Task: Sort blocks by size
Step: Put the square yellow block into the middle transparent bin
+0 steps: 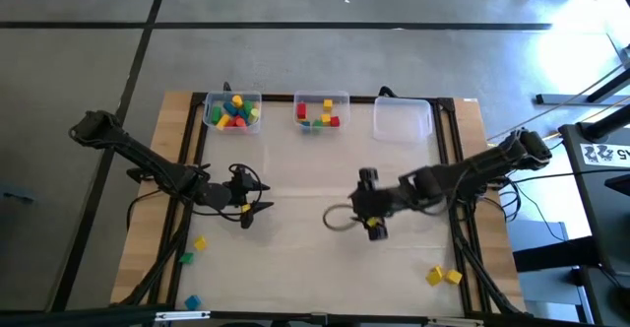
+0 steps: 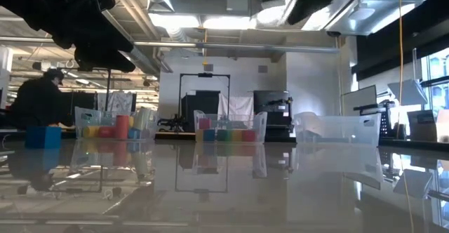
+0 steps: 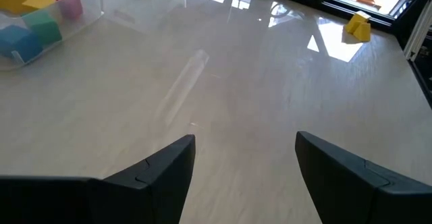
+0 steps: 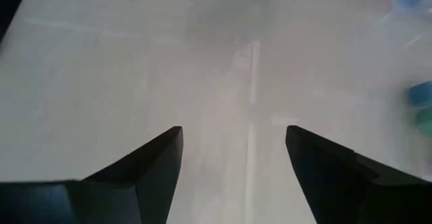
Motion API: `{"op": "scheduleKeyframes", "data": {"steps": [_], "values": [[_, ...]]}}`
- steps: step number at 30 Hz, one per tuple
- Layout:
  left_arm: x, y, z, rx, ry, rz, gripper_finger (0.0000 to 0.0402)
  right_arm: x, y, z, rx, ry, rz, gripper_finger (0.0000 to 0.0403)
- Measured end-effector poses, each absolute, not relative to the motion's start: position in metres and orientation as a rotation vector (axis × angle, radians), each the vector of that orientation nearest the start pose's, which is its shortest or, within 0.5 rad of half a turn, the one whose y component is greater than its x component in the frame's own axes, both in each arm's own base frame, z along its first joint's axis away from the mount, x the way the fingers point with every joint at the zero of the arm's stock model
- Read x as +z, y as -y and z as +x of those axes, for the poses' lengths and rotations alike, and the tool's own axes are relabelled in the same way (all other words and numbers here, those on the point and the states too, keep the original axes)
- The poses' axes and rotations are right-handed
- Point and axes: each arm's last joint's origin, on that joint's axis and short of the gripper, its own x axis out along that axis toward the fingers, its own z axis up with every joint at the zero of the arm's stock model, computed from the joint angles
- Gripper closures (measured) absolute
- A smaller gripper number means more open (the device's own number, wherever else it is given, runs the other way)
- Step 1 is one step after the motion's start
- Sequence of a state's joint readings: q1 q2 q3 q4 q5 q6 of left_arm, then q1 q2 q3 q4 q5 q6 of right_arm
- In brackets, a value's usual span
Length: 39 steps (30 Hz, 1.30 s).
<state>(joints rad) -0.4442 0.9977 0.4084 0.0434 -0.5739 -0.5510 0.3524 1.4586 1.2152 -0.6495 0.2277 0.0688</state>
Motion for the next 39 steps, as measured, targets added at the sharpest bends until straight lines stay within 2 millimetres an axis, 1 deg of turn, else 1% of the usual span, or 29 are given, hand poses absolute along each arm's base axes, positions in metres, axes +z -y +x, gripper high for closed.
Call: {"op": "scheduleKeyframes", "data": {"steps": [7,15,20,27,30,35,39], "values": [[0.191,0.069,0.181,0.252,-0.425,-0.274,0.0149,0.286,-0.137,0.263,0.084,-0.918,-0.096,0.0134],[0.191,0.069,0.181,0.251,-0.425,-0.273,0.0149,0.282,-0.18,0.229,0.076,-1.004,0.129,0.0134],[0.191,0.069,0.181,0.251,-0.425,-0.273,0.0149,0.28,-0.2,0.206,0.04,-1.071,0.248,0.0134],[0.191,0.069,0.181,0.251,-0.425,-0.273,0.0149,0.272,-0.21,0.17,-0.081,-1.306,0.366,0.0134],[0.191,0.069,0.181,0.251,-0.425,-0.273,0.0149,0.271,-0.212,0.157,-0.108,-1.421,0.382,0.0134],[0.191,0.069,0.181,0.251,-0.425,-0.273,0.0149,0.265,-0.216,0.146,-0.122,-1.54,0.363,0.0134],[0.191,0.069,0.181,0.251,-0.425,-0.273,0.0149,0.254,-0.225,0.142,-0.131,-1.64,0.326,0.0134]]}}
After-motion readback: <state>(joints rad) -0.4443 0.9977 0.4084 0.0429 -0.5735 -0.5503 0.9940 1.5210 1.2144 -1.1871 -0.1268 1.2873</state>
